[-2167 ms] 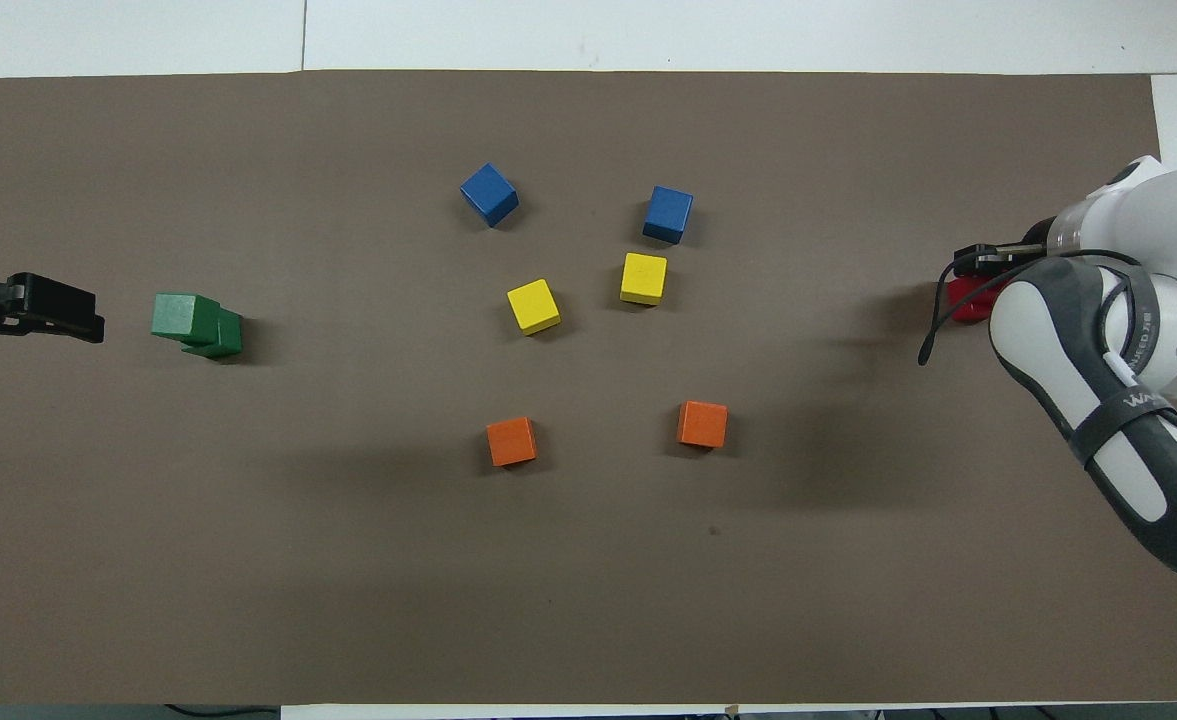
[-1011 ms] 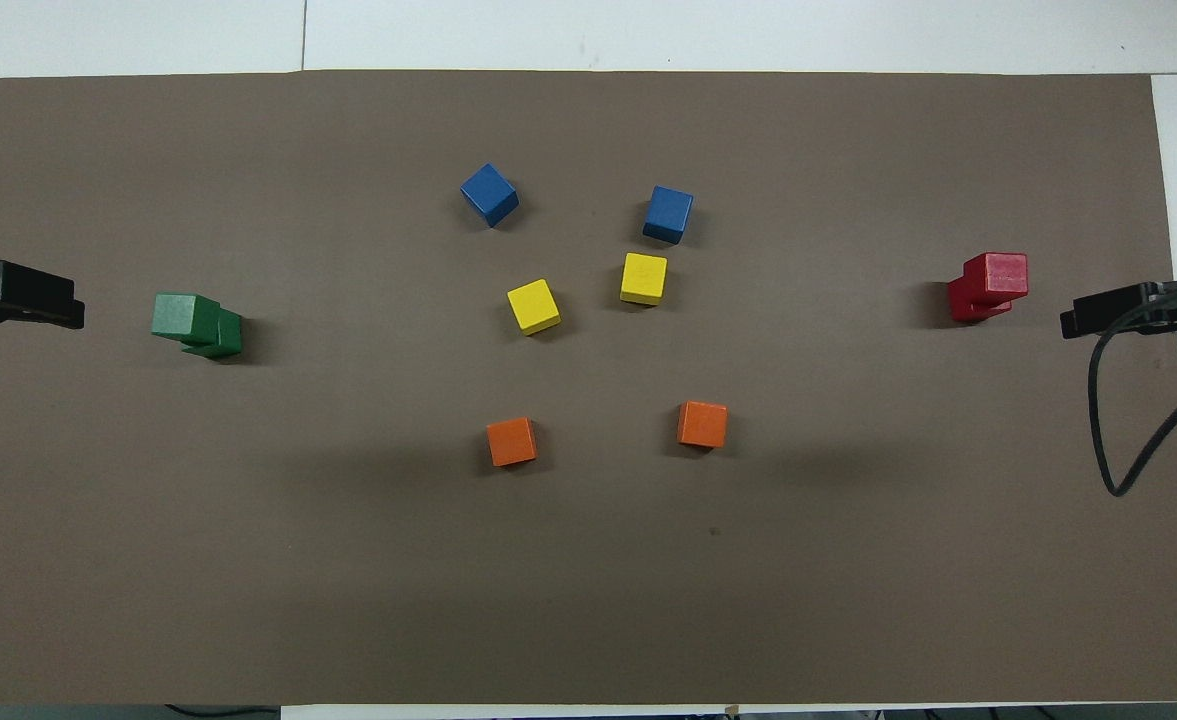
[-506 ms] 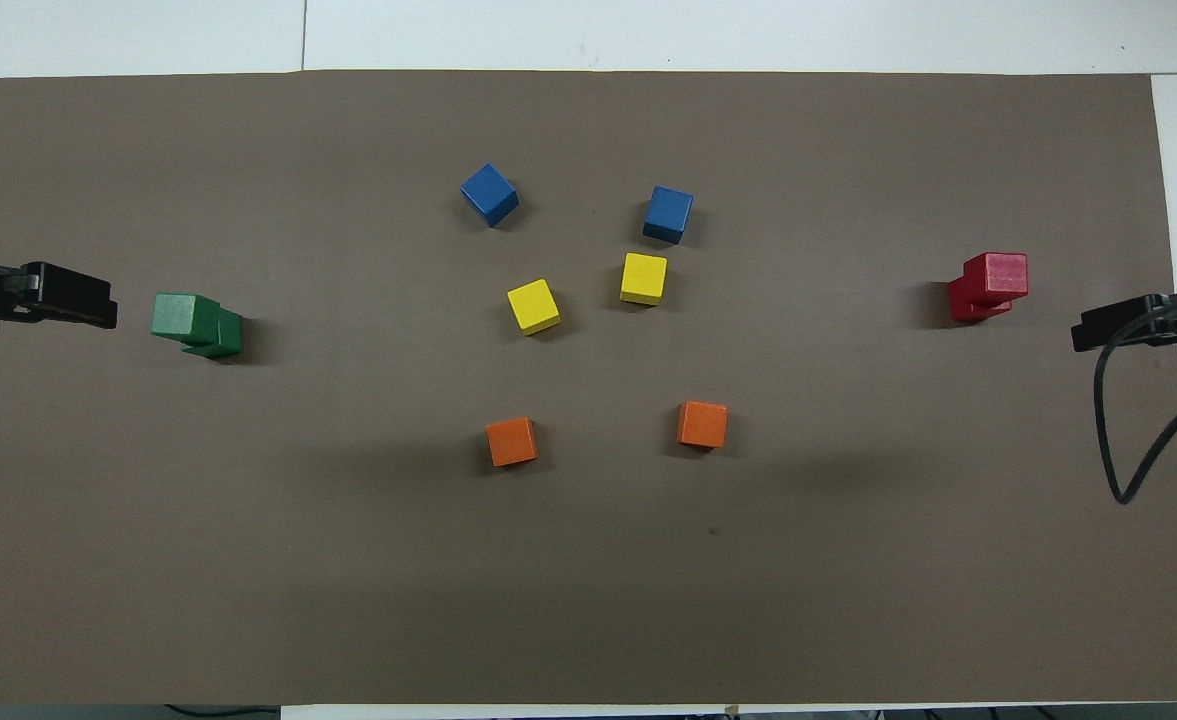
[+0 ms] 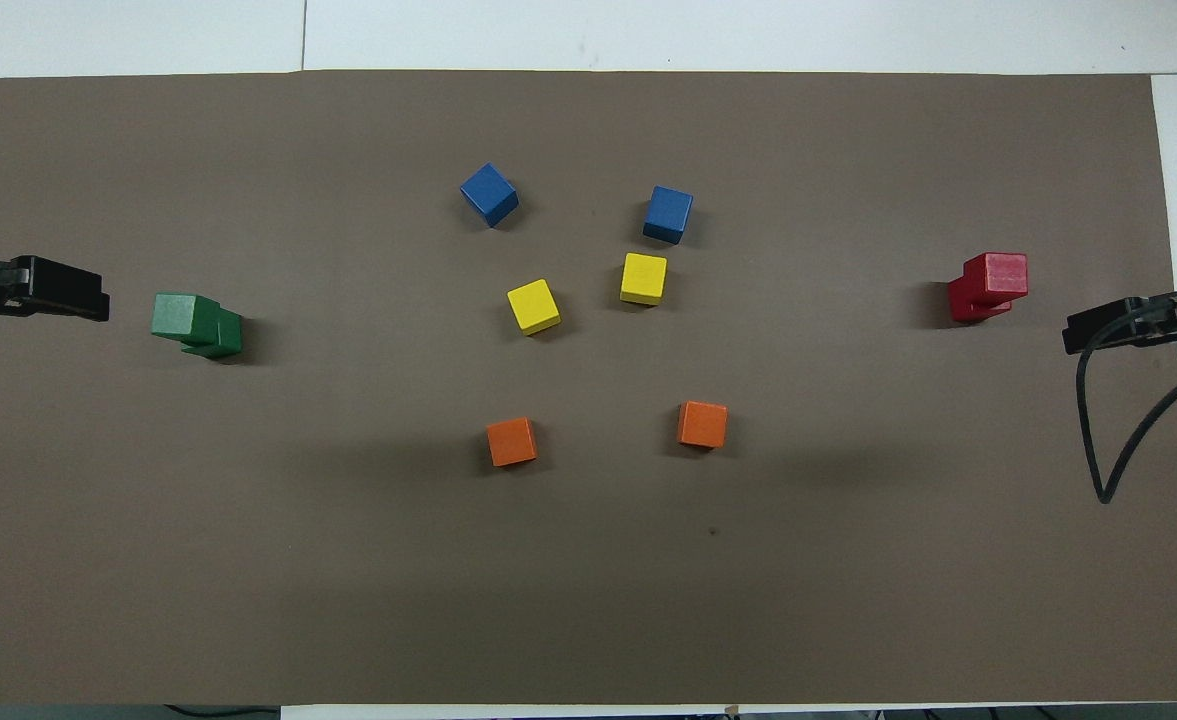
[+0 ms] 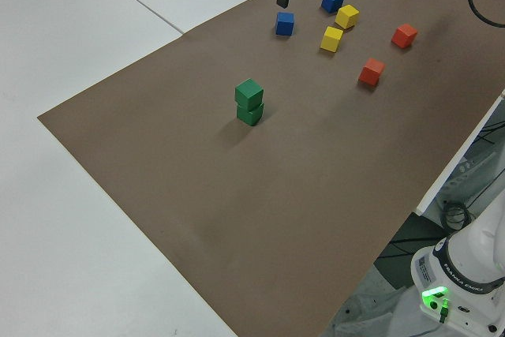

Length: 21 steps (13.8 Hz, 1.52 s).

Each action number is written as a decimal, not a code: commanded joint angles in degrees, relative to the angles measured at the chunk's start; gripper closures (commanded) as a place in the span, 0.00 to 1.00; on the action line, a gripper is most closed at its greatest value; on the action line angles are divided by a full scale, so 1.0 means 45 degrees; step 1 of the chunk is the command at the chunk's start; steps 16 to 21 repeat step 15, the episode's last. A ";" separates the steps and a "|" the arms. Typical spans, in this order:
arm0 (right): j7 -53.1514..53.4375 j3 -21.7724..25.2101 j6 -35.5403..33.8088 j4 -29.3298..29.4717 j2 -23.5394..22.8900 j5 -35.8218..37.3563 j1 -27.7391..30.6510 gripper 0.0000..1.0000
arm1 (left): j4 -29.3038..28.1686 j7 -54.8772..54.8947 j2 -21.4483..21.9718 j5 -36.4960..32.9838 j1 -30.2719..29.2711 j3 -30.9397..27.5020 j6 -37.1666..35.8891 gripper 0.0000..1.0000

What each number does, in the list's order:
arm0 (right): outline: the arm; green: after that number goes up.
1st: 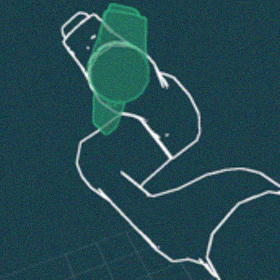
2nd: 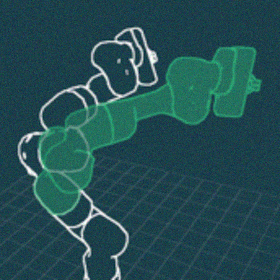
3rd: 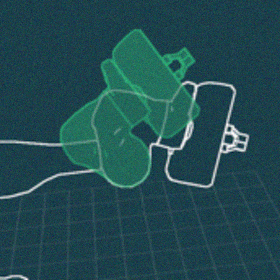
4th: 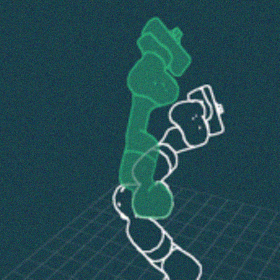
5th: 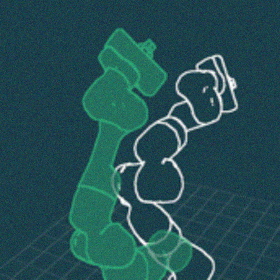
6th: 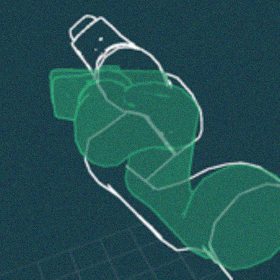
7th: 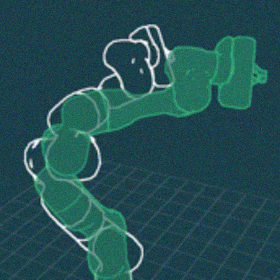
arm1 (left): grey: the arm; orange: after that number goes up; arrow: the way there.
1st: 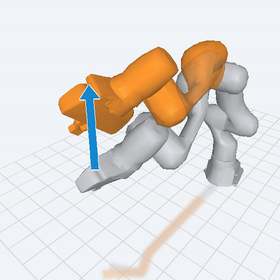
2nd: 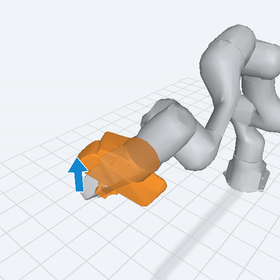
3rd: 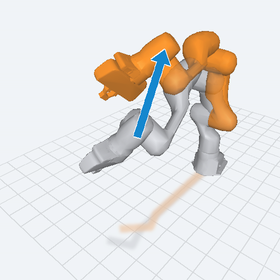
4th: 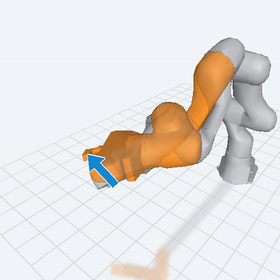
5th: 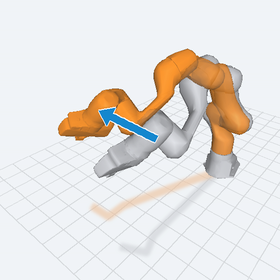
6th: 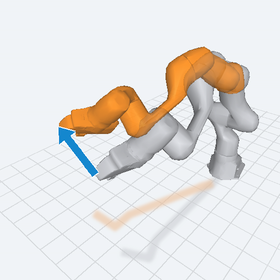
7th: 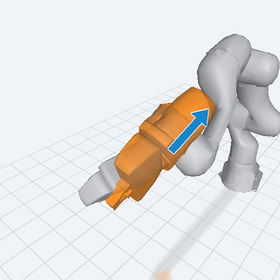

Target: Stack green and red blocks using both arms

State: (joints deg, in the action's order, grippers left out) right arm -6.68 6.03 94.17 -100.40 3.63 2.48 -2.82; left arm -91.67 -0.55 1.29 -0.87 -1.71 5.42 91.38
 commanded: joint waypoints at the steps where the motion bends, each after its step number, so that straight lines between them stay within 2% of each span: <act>1: -0.0390 -0.0111 -0.0358 0.0065 -0.0103 0.0231 0.0139 0.00 | -0.0255 0.0084 0.0143 -0.0079 0.0126 -0.0131 0.0241 0.00; 4: -0.0371 -0.0130 -0.0379 0.0085 0.0151 0.0250 0.0080 0.00 | -0.0235 0.0084 0.0143 -0.0079 0.0126 -0.0131 0.0183 0.00; 21: -0.0312 -0.0149 -0.0340 0.0065 0.0151 0.0309 0.0119 0.00 | -0.0235 0.0084 0.0143 -0.0079 0.0126 -0.0131 0.0124 0.00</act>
